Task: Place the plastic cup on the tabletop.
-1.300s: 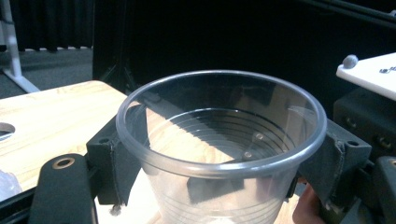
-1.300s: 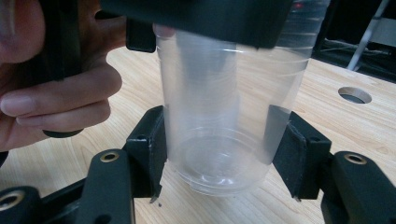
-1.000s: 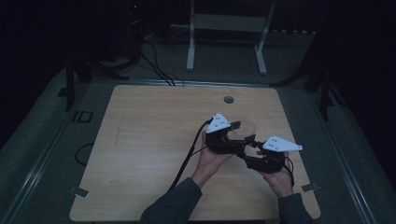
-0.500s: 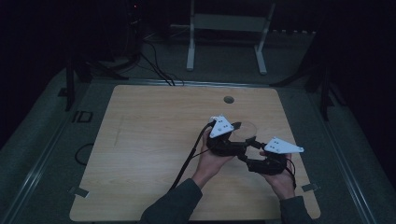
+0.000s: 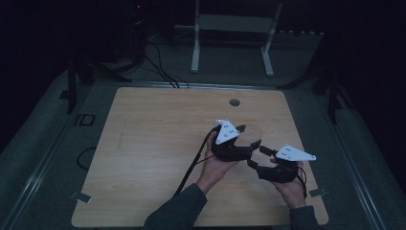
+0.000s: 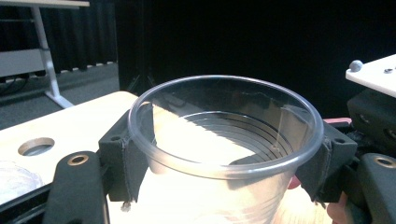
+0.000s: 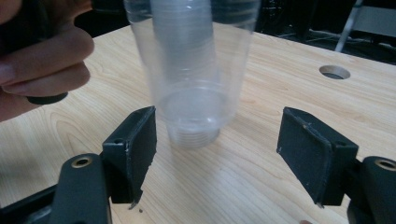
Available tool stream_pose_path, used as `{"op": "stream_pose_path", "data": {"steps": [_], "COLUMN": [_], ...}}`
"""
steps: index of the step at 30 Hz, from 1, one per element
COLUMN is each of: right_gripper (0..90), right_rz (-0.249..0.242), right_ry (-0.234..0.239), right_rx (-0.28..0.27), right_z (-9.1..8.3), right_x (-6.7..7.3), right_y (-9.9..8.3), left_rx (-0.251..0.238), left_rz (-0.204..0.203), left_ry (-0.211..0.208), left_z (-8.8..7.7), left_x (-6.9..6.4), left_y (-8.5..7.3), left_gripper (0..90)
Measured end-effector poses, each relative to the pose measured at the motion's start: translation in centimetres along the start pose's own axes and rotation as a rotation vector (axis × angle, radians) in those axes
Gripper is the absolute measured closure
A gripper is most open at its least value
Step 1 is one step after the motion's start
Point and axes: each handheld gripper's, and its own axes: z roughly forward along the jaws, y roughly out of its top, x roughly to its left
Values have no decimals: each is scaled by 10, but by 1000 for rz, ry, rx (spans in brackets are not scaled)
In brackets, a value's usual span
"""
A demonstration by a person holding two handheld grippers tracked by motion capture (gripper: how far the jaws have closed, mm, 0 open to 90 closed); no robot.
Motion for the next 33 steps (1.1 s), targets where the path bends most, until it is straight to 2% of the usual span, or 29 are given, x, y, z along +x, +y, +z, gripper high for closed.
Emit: {"op": "stream_pose_path", "data": {"steps": [16, 27, 33], "right_gripper": [280, 280, 279], "right_rz": [45, 66, 72], "right_ry": [-21, -39, -48], "right_rx": [-17, -28, -34], "right_z": [-7, -12, -15], "right_x": [-7, -12, -14], "right_y": [-10, -15, -15], "left_rx": [-21, -16, -18], "left_rz": [41, 75, 78], "left_ry": [28, 43, 45], "left_z": [-2, -2, -2], "left_x": [-5, -8, -10], "left_y": [-3, -8, -11], "left_gripper": [281, 282, 282]}}
